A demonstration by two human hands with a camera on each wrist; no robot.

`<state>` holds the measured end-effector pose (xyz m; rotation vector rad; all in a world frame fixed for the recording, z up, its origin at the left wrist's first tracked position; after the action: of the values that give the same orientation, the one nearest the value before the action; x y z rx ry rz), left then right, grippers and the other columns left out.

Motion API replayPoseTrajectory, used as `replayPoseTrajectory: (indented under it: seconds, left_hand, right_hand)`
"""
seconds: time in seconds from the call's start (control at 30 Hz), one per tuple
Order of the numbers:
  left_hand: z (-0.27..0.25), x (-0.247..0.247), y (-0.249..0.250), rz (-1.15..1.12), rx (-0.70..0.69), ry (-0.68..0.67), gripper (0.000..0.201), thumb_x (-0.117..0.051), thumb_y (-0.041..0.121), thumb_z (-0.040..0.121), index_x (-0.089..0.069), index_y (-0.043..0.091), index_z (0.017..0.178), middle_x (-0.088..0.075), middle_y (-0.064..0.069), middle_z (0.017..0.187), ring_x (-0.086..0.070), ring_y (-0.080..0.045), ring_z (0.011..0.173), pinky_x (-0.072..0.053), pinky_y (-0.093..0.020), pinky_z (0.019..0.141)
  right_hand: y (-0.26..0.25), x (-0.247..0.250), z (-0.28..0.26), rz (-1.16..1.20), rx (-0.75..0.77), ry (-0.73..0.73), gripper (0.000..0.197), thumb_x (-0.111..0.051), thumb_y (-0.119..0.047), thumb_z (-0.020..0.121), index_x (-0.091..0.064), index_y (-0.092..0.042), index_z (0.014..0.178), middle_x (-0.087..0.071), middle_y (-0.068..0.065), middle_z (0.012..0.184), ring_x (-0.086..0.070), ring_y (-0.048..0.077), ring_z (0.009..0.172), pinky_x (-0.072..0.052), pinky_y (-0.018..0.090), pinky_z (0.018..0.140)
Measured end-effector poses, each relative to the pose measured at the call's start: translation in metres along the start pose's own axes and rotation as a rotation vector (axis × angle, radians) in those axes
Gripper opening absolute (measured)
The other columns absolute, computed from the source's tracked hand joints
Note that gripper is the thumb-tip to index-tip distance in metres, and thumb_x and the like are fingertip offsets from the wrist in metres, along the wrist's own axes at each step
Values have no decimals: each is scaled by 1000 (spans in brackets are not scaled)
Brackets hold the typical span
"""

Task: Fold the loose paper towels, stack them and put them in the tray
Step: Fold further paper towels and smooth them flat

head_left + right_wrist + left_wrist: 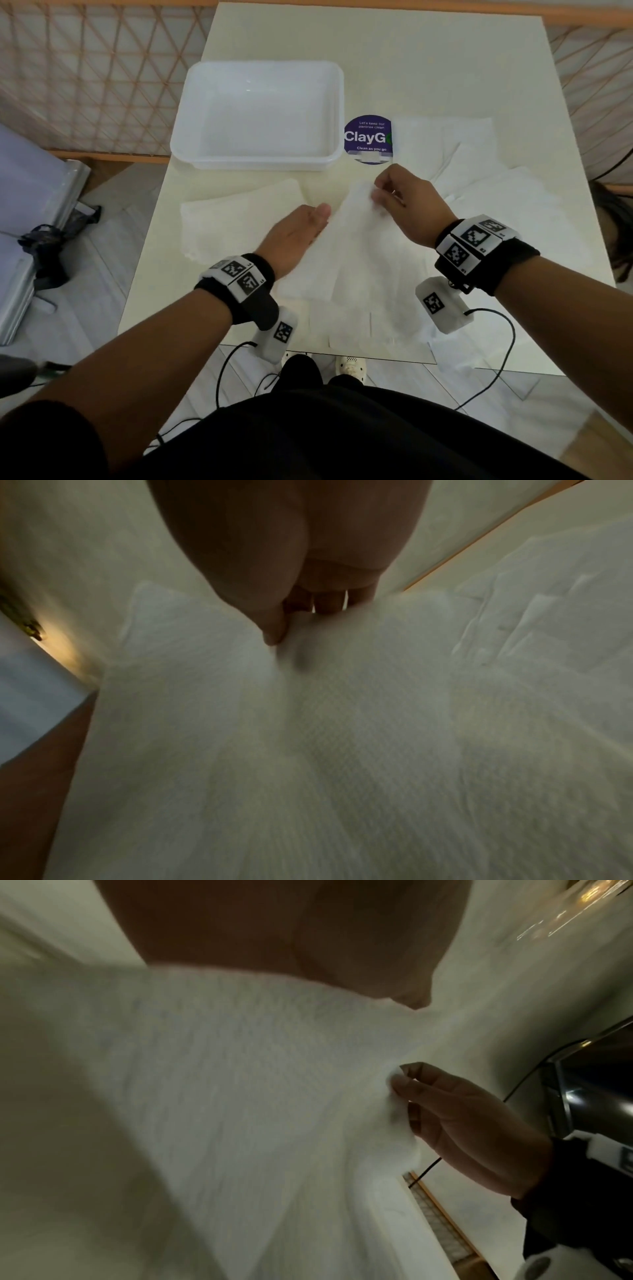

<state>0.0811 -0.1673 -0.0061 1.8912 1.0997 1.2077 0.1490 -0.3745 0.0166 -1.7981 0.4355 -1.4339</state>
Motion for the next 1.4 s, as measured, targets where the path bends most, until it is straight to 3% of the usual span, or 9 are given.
replayPoseTrajectory:
  seconds: [0.1,0.27,0.43,0.63,0.73,0.8,0.97,1.2,1.4]
  left_hand:
    - [2,-4,-2,-79,19,-78,57,-37,76,83,-58,26,100,-60,16,108,-56,-2,98,-39,-28,92]
    - [5,11,-11,-31,37,-45,33,-80,28,76,-66,17,104,-73,5,97,-70,-10,84,-57,-28,78]
    - [16,21,-15,-179,83,145,11,-74,13,81,-70,12,91,-72,-1,85,-66,-12,74,-55,-25,74]
    - [22,6,-21,-323,137,194,28,-69,21,87,-64,-7,91,-69,-24,102,-66,-35,88,-53,-49,91]
    - [22,5,-17,-261,82,213,31,-68,24,88,-61,-6,85,-64,-24,84,-58,-20,71,-53,-40,75]
    - [21,8,-10,-231,44,250,33,-68,26,87,-60,-6,82,-56,-6,67,-49,-8,59,-44,-22,60]
    - [12,14,5,-190,-59,177,28,-75,18,82,-62,24,57,-50,15,57,-42,-4,55,-34,-12,58]
    - [-6,-1,-20,145,-253,-131,24,-78,19,73,-75,39,87,-70,13,101,-61,4,95,-39,-7,86]
    - [-10,-7,-27,293,-303,-173,41,-49,-2,73,-73,28,89,-67,14,108,-51,20,95,-30,2,81]
  right_hand:
    - [9,6,-1,-2,-40,122,10,-48,-18,97,-47,-9,98,-58,0,79,-51,14,63,-35,10,55]
    - [37,18,-7,16,-259,226,16,-48,-20,96,-49,-7,105,-59,4,89,-51,20,78,-32,18,54]
    - [56,20,-20,54,-394,95,25,-56,-27,92,-54,-12,112,-65,5,95,-57,20,85,-40,22,62]
    - [63,17,-32,281,-470,80,23,-66,-23,87,-59,-12,107,-68,5,93,-65,21,85,-52,30,73]
    - [65,18,-34,356,-458,46,29,-73,-19,81,-61,-13,107,-68,3,90,-64,13,75,-50,23,67]
    - [66,21,-34,387,-446,35,24,-74,-11,79,-64,-15,100,-67,-1,84,-61,9,70,-48,22,67]
    - [74,26,-33,362,-426,38,12,-72,-3,78,-63,-11,78,-65,0,81,-58,16,71,-49,36,82]
    - [80,24,-37,306,-421,3,21,-59,5,84,-68,-13,83,-63,-7,76,-58,-2,59,-49,17,65]
    - [79,26,-36,352,-488,12,33,-39,3,90,-66,-15,89,-67,-3,88,-57,16,77,-47,17,65]
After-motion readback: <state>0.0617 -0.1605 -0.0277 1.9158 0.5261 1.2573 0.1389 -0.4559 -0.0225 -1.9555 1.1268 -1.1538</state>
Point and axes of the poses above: each hand's wrist, its own z-axis towards the middle knuckle, its own x-axis out of the back of the hand, y = z × x, the point moved 1 cm from there along z, towards the middle knuckle
